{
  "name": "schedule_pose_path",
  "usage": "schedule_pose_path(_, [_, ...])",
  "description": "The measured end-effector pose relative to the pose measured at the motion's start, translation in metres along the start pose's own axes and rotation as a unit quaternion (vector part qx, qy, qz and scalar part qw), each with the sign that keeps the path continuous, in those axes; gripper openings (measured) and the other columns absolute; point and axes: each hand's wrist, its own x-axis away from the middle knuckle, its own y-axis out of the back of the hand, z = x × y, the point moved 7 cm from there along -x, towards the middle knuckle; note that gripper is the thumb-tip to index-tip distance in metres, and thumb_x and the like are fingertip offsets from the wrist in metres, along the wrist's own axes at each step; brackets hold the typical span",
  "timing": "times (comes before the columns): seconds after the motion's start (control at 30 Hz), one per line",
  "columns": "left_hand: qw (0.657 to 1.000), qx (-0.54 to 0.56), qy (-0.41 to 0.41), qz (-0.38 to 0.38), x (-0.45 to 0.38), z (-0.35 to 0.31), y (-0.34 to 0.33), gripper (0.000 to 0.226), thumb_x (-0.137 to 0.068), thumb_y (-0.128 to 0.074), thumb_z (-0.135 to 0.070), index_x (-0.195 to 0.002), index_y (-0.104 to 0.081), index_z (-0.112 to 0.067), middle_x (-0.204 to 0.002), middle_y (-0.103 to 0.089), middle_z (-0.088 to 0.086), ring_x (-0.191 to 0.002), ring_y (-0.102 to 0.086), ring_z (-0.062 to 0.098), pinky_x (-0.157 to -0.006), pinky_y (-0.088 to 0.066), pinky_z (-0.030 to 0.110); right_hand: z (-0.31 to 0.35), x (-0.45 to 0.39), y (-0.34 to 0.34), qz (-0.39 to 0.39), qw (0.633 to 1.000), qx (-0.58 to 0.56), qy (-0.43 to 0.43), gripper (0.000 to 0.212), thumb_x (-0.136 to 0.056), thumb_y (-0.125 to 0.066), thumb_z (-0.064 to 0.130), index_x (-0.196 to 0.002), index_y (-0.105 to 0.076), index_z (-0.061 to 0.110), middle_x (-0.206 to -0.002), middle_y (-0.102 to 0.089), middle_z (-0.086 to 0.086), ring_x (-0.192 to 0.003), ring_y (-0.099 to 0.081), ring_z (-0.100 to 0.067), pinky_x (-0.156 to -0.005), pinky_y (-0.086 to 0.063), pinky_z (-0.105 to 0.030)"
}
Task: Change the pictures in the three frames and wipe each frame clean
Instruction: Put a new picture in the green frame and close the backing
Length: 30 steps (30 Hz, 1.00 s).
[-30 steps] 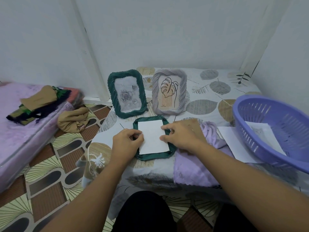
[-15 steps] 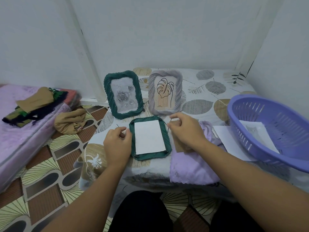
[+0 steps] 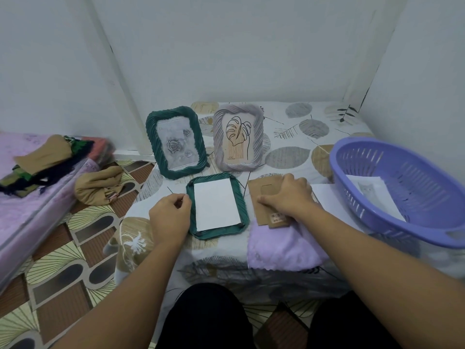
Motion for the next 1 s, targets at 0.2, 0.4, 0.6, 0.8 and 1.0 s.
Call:
schedule_pose_path(0.2, [1.000,-0.005,-0.002,-0.007,0.003,-0.005,0.003,0.022,-0.097,-0.061,-0.028,-0.094,-0.081,-0.019,-0.073,-0.063,-0.010,-0.074,-0.054,0.011,-0.071,-0.039,0.026,0.005,-0.001,0.009,0.008,1.000,-0.021,-0.012,0.102,-0.063,-0.089,0.059,-0.137,-0.039,0.009,-0.138,-0.046,-0.019,-0.132,-0.045,-0.034,-0.108,-0.043,-0.041])
schedule_pose_path(0.4, [1.000,0.021,0.017,-0.006,0.001,-0.003,0.005,0.019,-0.095,-0.064,-0.030,-0.094,-0.081,-0.022,-0.072,-0.064,-0.015,-0.076,-0.059,0.010,-0.070,-0.041,0.024,0.026,-0.001,0.022,0.028,0.999,-0.037,0.016,0.096,-0.062,-0.089,0.042,-0.135,-0.037,0.010,-0.134,-0.048,-0.017,-0.120,-0.055,-0.031,-0.104,-0.048,-0.047])
schedule_pose_path(0.6, [0.989,0.146,0.017,0.006,-0.007,-0.007,0.015,0.017,-0.096,-0.066,-0.040,-0.097,-0.076,-0.026,-0.085,-0.071,-0.009,-0.080,-0.065,0.011,-0.070,-0.051,0.029,0.041,-0.005,0.017,0.053,0.933,-0.354,0.034,0.095,-0.034,-0.092,0.047,-0.119,-0.059,0.020,-0.105,-0.076,-0.003,-0.090,-0.075,-0.020,-0.077,-0.064,-0.048])
schedule_pose_path(0.8, [0.942,0.258,0.027,0.214,-0.001,-0.050,0.001,0.033,-0.097,-0.064,-0.048,-0.098,-0.080,-0.019,-0.089,-0.079,-0.001,-0.079,-0.067,-0.001,-0.077,-0.047,0.025,0.099,0.028,-0.003,0.128,0.874,-0.464,0.072,0.048,-0.070,-0.093,0.021,-0.108,-0.064,0.022,-0.101,-0.077,-0.004,-0.085,-0.076,-0.018,-0.067,-0.065,-0.040])
schedule_pose_path(1.0, [0.909,0.318,0.060,0.263,-0.003,-0.041,-0.004,0.032,-0.095,-0.072,-0.026,-0.099,-0.073,0.005,-0.095,-0.078,0.016,-0.086,-0.072,0.020,-0.080,-0.053,0.031,0.117,0.029,-0.028,0.145,0.879,-0.447,0.089,0.075,-0.064,-0.092,0.041,-0.125,-0.053,0.022,-0.115,-0.072,-0.003,-0.096,-0.074,-0.021,-0.080,-0.064,-0.047])
